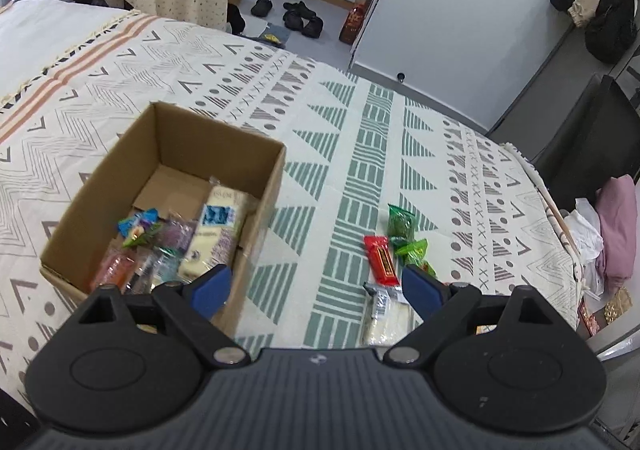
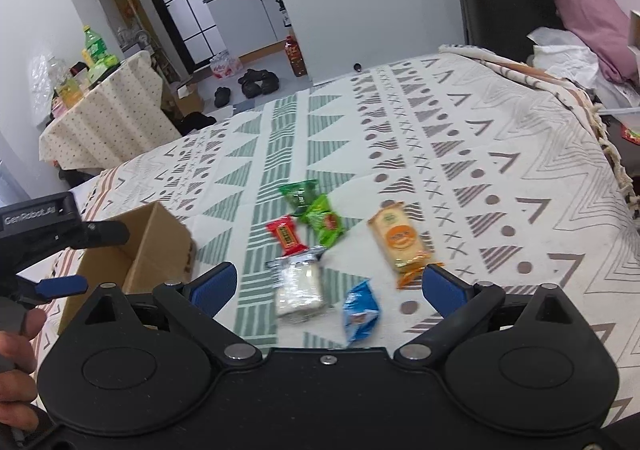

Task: Organize snacks
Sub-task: 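Grasp the clear bread packet with the left tool while the right grasps the orange-labelled cake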

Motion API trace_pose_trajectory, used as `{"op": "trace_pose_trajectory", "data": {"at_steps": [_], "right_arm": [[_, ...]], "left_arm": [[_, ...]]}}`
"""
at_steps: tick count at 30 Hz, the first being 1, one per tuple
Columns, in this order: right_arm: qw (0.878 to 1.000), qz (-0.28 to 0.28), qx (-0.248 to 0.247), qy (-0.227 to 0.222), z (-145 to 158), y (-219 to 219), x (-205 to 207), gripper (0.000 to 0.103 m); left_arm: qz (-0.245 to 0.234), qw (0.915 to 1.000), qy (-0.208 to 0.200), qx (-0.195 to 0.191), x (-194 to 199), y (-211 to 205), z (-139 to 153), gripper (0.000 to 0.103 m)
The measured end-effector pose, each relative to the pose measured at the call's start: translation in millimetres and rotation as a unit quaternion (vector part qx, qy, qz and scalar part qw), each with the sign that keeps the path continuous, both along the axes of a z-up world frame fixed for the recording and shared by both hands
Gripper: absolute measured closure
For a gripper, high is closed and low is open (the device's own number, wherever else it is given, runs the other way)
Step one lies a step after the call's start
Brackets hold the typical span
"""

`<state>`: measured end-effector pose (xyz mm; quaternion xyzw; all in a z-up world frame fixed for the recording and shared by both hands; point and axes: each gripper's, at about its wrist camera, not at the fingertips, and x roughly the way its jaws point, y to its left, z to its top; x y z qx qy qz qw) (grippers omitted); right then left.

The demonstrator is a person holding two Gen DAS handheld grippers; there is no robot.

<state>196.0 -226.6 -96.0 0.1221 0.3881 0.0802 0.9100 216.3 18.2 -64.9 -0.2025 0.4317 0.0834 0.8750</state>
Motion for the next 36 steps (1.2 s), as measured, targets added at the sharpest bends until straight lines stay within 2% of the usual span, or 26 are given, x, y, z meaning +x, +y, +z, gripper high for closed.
{"op": "trace_pose_trajectory", "data": {"at_steps": [13, 15, 17, 21, 24, 34, 36], "right_arm": [[0.999, 0.008, 0.031, 0.010, -26, -56, 17, 0.005], [1.000, 0.012, 0.016, 0.007, -31, -58, 18, 0.006], [1.000, 0.011, 0.022, 0.014, -38, -63, 22, 0.010], [1.000, 0.010, 0.019, 0.022, -50, -67, 30, 0.011], [0.999, 0.007, 0.045, 0.030, -59, -71, 38, 0.014], [0.998, 0.009, 0.050, 0.038, -81, -71, 61, 0.017], [0.998, 0.013, 0.055, 0.041, -85, -71, 65, 0.018]], "left_arm": [[-0.029, 0.9991, 0.018, 0.026, 13, -59, -22, 0.011], [-0.029, 0.9987, 0.021, 0.035, 15, -67, -30, 0.011], [-0.030, 0.9984, 0.031, 0.037, 20, -71, -40, 0.011], [-0.027, 0.9976, 0.048, 0.042, 28, -79, -58, 0.012], [-0.030, 0.9965, 0.064, 0.045, 36, -88, -71, 0.013], [-0.028, 0.9924, 0.104, 0.060, 55, -108, -106, 0.014], [-0.027, 0.9917, 0.110, 0.059, 59, -109, -113, 0.017]]}}
